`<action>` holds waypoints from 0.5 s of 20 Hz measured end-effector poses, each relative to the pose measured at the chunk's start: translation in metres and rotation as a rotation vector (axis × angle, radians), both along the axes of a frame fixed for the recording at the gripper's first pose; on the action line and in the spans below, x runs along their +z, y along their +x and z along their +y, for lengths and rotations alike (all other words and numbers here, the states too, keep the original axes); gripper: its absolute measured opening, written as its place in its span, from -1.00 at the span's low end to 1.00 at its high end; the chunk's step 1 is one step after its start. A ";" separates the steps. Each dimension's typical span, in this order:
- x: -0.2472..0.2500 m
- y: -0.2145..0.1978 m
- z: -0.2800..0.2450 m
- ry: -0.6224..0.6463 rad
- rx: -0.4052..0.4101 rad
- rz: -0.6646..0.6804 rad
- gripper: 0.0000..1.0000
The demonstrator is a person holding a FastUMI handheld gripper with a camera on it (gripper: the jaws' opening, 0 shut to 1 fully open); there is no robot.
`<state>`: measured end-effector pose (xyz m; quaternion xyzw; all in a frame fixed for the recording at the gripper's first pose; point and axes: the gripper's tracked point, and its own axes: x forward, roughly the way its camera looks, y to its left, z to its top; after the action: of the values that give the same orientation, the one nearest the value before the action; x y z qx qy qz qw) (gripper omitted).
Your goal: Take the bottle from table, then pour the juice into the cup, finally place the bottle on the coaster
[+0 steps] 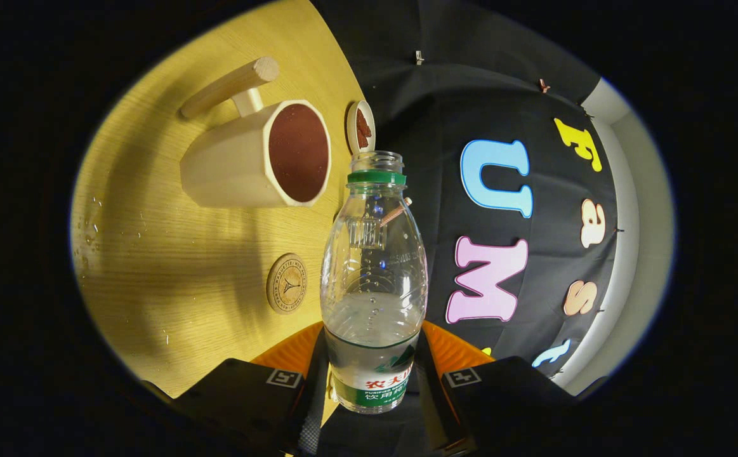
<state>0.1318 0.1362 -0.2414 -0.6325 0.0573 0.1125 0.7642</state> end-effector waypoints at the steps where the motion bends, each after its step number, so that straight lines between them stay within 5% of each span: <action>1: 0.002 0.002 0.000 -0.005 -0.001 -0.003 0.32; 10: 0.010 0.002 0.003 -0.087 0.038 -0.043 0.32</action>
<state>0.1333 0.1397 -0.2311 -0.6685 0.0337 0.1105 0.7347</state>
